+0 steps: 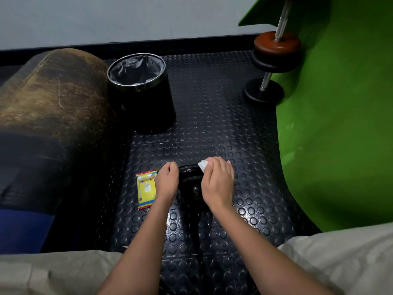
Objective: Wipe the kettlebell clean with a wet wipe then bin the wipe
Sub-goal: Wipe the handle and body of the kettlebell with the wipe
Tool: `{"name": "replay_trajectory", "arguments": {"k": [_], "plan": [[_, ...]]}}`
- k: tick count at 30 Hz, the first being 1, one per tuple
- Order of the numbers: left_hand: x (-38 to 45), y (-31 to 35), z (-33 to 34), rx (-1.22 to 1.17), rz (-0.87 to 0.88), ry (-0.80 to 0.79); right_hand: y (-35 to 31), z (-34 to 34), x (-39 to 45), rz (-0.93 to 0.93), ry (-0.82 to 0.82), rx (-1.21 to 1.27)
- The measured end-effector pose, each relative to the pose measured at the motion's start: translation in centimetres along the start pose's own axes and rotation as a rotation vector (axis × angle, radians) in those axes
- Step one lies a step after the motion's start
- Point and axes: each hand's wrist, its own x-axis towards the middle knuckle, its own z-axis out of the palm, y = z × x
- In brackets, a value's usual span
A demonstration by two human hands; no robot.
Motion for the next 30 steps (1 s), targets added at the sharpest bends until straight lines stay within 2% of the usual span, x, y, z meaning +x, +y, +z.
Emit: {"name": "replay_trajectory", "arguments": {"k": [5,8,10,17,21,24,26,30], "plan": [[-0.1,0.1,-0.1,-0.014,0.003,-0.004,-0.5,0.1,-0.5,-0.148,-0.085,-0.048],[-0.1,0.1,-0.1,-0.008,0.006,-0.002,0.2,0.1,-0.8,-0.251,-0.114,0.018],[-0.1,0.1,-0.1,-0.012,0.009,-0.003,0.8,0.0,-0.7,-0.252,-0.099,0.074],[-0.3,0.1,-0.1,-0.025,0.002,-0.017,1.5,-0.5,-0.8,0.146,-0.046,0.285],[-0.3,0.1,-0.1,-0.036,-0.002,-0.017,-0.2,-1.0,1.8,0.527,-0.167,0.448],[-0.1,0.1,-0.1,-0.009,-0.01,-0.009,-0.4,-1.4,3.3,0.66,-0.258,0.45],[0.1,0.0,-0.1,-0.005,-0.017,-0.004,-0.7,-1.4,3.3,0.57,-0.257,0.319],[0.1,-0.1,0.1,-0.019,-0.021,0.009,-0.9,-0.8,2.2,0.17,-0.158,-0.013]]}}
